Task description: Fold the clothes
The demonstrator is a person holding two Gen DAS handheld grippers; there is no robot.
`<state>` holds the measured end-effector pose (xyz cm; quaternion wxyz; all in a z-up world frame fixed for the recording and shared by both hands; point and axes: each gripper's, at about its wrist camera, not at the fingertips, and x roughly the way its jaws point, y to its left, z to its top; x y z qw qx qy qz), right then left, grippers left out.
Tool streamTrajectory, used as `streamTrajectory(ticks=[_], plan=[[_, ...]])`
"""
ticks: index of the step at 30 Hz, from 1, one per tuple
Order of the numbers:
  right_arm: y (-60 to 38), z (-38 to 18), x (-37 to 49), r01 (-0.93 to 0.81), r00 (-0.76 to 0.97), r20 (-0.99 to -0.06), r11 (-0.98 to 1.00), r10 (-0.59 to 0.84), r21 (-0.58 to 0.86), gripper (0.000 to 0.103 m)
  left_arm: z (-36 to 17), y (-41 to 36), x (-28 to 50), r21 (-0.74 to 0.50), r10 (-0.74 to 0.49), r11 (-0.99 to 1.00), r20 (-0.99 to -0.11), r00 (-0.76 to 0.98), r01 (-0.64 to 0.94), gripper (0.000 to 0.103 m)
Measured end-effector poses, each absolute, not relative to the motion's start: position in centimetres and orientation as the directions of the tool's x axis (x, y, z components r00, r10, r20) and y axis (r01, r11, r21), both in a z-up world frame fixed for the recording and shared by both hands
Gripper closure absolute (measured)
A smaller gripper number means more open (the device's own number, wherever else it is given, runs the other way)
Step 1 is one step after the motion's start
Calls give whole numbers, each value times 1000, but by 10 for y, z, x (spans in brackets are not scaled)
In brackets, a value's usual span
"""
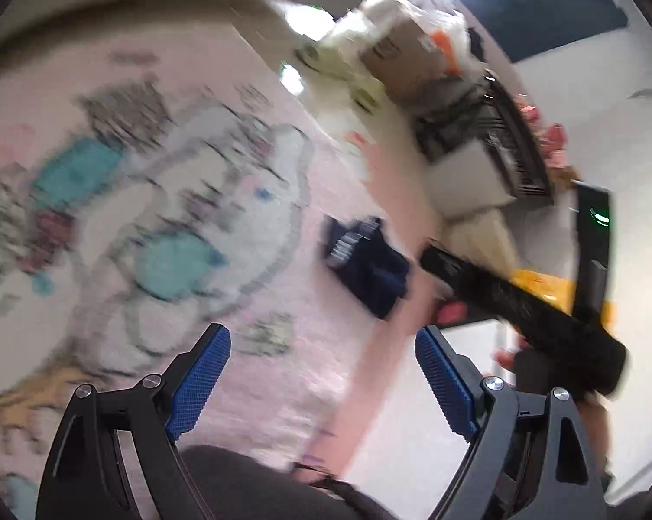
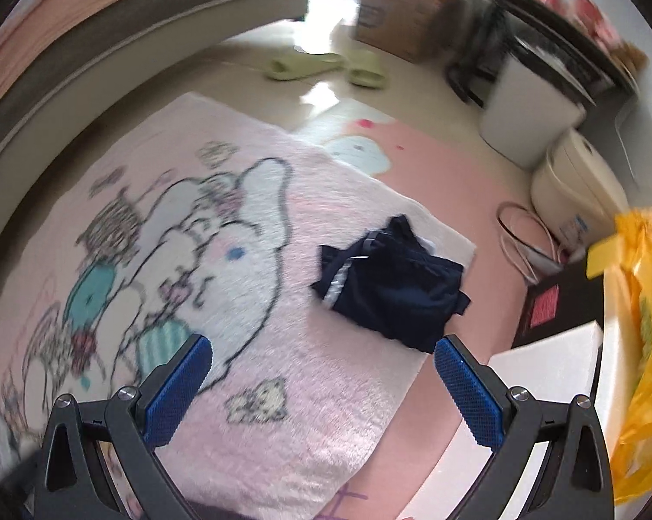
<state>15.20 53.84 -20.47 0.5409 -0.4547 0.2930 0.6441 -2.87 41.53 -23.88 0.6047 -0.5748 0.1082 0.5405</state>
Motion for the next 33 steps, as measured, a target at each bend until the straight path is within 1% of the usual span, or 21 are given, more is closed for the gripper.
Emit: streamTrajectory(ticks=[2, 4, 6, 8, 10, 15, 18, 23, 29, 33], plan=[[521, -199, 138, -942, -23, -897, -309, 442, -128, 0, -229, 409, -32, -519, 545, -278, -778, 312, -808, 15], [507, -194, 125, -919, -41, -894, -368, 447, -141, 0, -226, 403, -34, -527, 539, -309, -783, 310, -792, 15], [495, -187, 121, -898, -30, -880, -400, 474, -184, 0, -224, 394, -32, -536, 534, -336, -786, 312, -775, 15], [488, -178, 123, -885, -42, -871, -422, 490, -194, 0, -219, 382, -29, -563, 576, -318, -754, 316, -763, 15], [483, -170, 127, -878, -47, -862, -433, 504, -205, 0, -213, 375, -22, -573, 590, -301, -740, 323, -763, 15], [465, -152, 138, -851, -33, -830, -451, 557, -269, 0, -198, 363, 0, -519, 594, -306, -759, 266, -798, 15], [457, -143, 142, -835, -26, -817, -461, 577, -299, 0, -195, 353, 6, -534, 599, -315, -753, 272, -785, 15], [442, -132, 149, -817, -53, -810, -492, 583, -301, 0, -189, 336, 14, -544, 600, -343, -755, 267, -766, 15], [425, -133, 143, -782, -112, -828, -563, 550, -268, 0, -173, 310, 15, -452, 577, -425, -803, 151, -784, 15], [412, -134, 132, -754, -156, -837, -611, 524, -242, 0, -168, 290, 9, -420, 560, -479, -823, 101, -770, 15]])
